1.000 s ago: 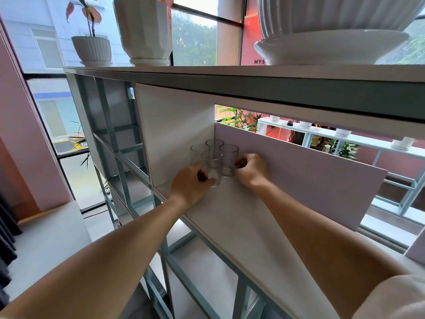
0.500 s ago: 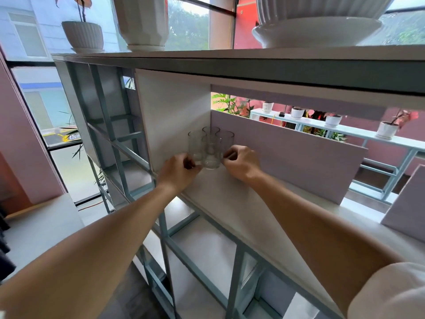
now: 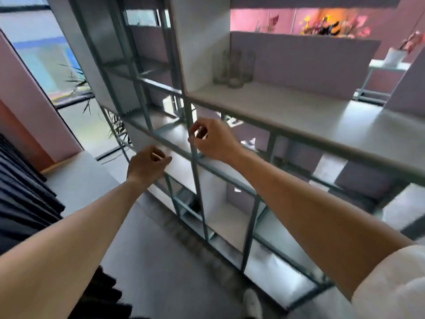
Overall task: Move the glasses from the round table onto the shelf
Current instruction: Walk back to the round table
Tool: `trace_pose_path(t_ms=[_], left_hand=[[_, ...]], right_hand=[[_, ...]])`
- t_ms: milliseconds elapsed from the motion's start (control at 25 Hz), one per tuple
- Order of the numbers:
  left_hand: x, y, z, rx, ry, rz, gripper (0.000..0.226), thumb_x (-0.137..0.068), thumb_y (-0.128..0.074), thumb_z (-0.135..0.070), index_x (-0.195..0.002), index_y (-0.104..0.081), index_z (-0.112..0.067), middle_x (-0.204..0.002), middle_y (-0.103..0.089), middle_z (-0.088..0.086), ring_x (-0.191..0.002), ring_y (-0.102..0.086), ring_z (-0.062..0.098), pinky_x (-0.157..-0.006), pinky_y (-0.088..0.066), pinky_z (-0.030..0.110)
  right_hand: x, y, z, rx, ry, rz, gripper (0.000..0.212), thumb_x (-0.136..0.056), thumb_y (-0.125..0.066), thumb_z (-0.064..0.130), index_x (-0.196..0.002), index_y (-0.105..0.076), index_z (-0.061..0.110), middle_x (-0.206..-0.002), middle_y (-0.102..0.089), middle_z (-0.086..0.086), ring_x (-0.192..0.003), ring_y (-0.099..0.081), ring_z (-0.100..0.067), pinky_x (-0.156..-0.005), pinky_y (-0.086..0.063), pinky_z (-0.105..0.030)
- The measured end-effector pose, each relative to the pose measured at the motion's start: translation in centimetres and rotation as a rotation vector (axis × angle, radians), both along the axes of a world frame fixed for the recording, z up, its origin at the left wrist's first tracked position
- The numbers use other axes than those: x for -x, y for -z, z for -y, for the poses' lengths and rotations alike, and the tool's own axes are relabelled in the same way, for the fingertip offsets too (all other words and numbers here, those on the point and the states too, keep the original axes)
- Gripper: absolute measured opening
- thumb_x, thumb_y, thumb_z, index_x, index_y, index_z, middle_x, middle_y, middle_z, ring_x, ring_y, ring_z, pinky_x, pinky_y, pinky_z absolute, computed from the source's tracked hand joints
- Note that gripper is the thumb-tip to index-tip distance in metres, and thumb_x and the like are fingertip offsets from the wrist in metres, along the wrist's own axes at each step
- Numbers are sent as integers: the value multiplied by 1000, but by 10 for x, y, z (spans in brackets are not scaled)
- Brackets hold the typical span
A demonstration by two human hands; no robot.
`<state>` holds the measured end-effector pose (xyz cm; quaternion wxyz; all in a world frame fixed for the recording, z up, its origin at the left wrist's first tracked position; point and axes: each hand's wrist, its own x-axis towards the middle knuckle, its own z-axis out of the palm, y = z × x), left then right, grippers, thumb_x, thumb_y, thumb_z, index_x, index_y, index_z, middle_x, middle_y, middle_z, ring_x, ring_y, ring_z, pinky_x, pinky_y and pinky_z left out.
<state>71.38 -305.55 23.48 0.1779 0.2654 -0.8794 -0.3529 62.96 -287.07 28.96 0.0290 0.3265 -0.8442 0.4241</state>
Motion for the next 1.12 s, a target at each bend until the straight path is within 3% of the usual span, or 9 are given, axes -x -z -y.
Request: trace_pose_path(t_ms=[80, 160, 400, 560, 720, 960, 1120], left_hand=[[-32, 37, 0, -91, 42, 130, 19, -78, -74, -38, -89, -68, -24, -81, -69, -3, -81, -64, 20, -69, -43, 27], [-54, 75, -12, -191, 137, 297, 20, -78, -74, -36, -91, -69, -21, -89, -69, 4, -86, -65, 25, -68, -44, 26], [-81, 174, -117, -193, 497, 585, 12, -84, -73, -24, -85, -71, -12, -66, -63, 1, -58, -55, 16, -51, -40, 25], [-81, 210, -222, -198, 748, 697, 13, -82, -74, -22, -71, -67, -18, -61, -63, -1, -61, -58, 18, -58, -46, 26], [-80, 225, -336, -169, 987, 786, 12, -79, -75, -30, -74, -69, -21, -76, -73, 7, -69, -66, 22, -74, -57, 37], [-87, 221, -497, -131, 1261, 845, 17, -87, -68, -24, -73, -62, -17, -71, -64, 6, -60, -61, 18, -44, -39, 19], [-82, 229, -585, -37, 1312, 924, 14, -88, -67, -30, -86, -65, -16, -78, -65, 3, -59, -59, 11, -36, -39, 14]], right_hand=[[-42, 34, -12, -87, -34, 97, 14, -82, -74, 27, -95, -71, 22, -82, -69, 5, -68, -62, -8, -66, -54, -24], [-76, 72, -36, -147, 6, 226, 14, -82, -73, 29, -96, -69, 26, -86, -68, 7, -77, -64, -10, -72, -56, -28], [-167, 184, -162, -295, 307, 564, 17, -80, -70, 27, -97, -71, 24, -89, -69, -1, -82, -64, -19, -79, -52, -28], [-229, 227, -255, -290, 583, 719, 15, -81, -66, 28, -95, -68, 25, -93, -70, 3, -75, -58, -12, -67, -45, -23], [-289, 247, -327, -215, 841, 850, 18, -78, -60, 25, -92, -71, 22, -93, -74, 0, -78, -65, -17, -65, -47, -23], [-340, 268, -407, -116, 1034, 1020, 21, -73, -58, 30, -89, -71, 28, -95, -75, 1, -89, -69, -18, -74, -53, -26], [-326, 275, -473, -117, 1068, 1053, 15, -74, -57, 32, -85, -68, 33, -100, -75, 1, -95, -70, -19, -84, -56, -30]])
